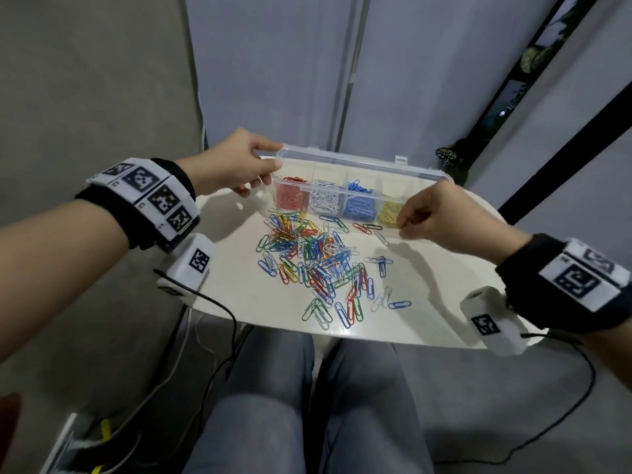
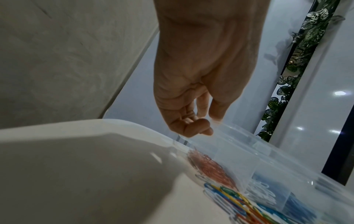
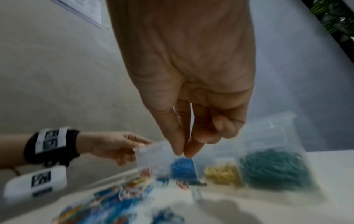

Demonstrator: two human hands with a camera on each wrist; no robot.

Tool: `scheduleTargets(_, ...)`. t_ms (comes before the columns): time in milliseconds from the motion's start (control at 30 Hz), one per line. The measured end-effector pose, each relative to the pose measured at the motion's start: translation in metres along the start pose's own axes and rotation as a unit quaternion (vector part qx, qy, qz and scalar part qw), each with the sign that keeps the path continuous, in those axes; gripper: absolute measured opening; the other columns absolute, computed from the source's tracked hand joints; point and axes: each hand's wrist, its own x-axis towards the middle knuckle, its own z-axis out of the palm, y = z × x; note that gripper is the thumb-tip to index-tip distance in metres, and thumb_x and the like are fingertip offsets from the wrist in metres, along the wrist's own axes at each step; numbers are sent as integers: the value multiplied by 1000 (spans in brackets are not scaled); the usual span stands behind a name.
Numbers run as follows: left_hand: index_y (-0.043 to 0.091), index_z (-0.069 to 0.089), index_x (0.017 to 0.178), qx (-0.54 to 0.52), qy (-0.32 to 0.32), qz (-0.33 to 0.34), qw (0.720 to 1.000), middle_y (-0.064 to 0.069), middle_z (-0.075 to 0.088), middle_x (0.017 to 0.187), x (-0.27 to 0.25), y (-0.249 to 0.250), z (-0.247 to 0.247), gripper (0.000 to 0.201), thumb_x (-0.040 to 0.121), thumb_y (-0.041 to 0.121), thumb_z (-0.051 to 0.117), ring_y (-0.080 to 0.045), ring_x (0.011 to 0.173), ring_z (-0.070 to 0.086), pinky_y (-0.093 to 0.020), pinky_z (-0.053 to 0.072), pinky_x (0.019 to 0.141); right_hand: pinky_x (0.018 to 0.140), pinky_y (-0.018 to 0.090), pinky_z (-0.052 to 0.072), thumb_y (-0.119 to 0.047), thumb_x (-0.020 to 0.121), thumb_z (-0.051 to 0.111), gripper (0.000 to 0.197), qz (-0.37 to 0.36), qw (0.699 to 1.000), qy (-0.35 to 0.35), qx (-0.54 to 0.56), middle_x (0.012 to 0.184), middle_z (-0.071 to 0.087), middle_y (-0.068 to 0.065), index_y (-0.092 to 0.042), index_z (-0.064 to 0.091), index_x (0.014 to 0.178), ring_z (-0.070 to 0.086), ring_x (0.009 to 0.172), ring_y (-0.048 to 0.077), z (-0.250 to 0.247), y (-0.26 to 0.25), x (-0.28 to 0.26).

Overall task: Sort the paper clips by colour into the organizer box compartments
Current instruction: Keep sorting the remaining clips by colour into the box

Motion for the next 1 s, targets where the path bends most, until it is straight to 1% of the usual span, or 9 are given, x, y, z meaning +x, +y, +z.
scheduleTargets(67, 18, 46, 142, 2, -1, -1, 1000, -5, 58, 69, -1, 1, 0, 47, 97, 20, 58, -9, 47, 44, -22, 42, 43, 51, 12, 36, -4, 75, 77, 9, -5, 999, -7, -44, 58, 53, -8, -10, 72, 79, 46, 49, 4, 14, 5, 1)
scheduleTargets(133, 18, 46, 142, 3, -2, -3, 1000, -6, 58, 69, -2, 3, 0, 46, 97, 20, 57, -10, 50, 43, -21, 42, 43, 55, 22, 34, -14, 79, 74, 8, -9, 996, -1, -90, 60, 55, -3, -14, 67, 74, 47, 55, 12, 28, 8, 4)
scheduleTargets(167, 19, 46, 142, 3, -3, -5, 1000, -6, 58, 70, -2, 3, 0, 46, 97, 20, 57, -11, 51, 43, -22, 42, 44, 55, 26, 34, -17, 79, 72, 13, -10, 994, 5, -110, 60, 59, 1, -10, 67, 69, 48, 56, 17, 34, 10, 6)
scheduleTargets(200, 18, 46, 142, 3, -4, -6, 1000, -6, 58, 70, -2, 3, 0, 46, 97, 20, 57, -12, 52, 43, -23, 42, 45, 52, 27, 33, -18, 78, 70, 16, -9, 992, 9, -124, 61, 62, 4, -9, 69, 65, 51, 56, 20, 39, 10, 8)
scheduleTargets(300, 19, 45, 143, 4, -6, -9, 1000, -6, 58, 70, -1, 3, 0, 47, 97, 20, 57, -12, 52, 42, -24, 42, 46, 50, 24, 35, -11, 74, 72, 10, -9, 991, 8, -131, 65, 67, 9, -9, 74, 64, 57, 59, 23, 43, 10, 14)
scheduleTargets(500, 20, 45, 143, 3, -6, -12, 1000, -5, 58, 69, -1, 3, 0, 48, 97, 20, 58, -12, 50, 43, -24, 42, 46, 69, 34, 53, -1, 82, 66, 6, -14, 994, -41, -103, 81, 68, 9, -4, 71, 80, 60, 73, 22, 45, 9, 18)
scheduleTargets(667, 19, 45, 143, -3, -3, -14, 1000, -6, 58, 69, -1, 2, 0, 49, 97, 20, 58, -13, 51, 42, -24, 41, 44, 63, 24, 36, -2, 86, 64, 6, -29, 990, -61, -126, 78, 59, 4, -4, 69, 82, 51, 73, 18, 44, 3, 14)
scheduleTargets(833, 18, 44, 143, -9, 0, -18, 1000, -6, 58, 69, -1, 2, 2, 48, 97, 19, 58, -13, 51, 41, -22, 40, 43, 66, 27, 41, 0, 86, 60, 8, -56, 988, -60, -132, 81, 58, 4, -7, 65, 85, 52, 77, 21, 41, -1, 15)
scheduleTargets(1000, 18, 44, 144, -8, 2, -20, 1000, -6, 58, 70, -1, 3, 2, 48, 97, 18, 57, -13, 52, 41, -21, 40, 43, 70, 28, 47, -2, 88, 61, 7, -39, 988, -83, -123, 83, 61, 5, -5, 67, 88, 53, 77, 19, 40, -3, 12)
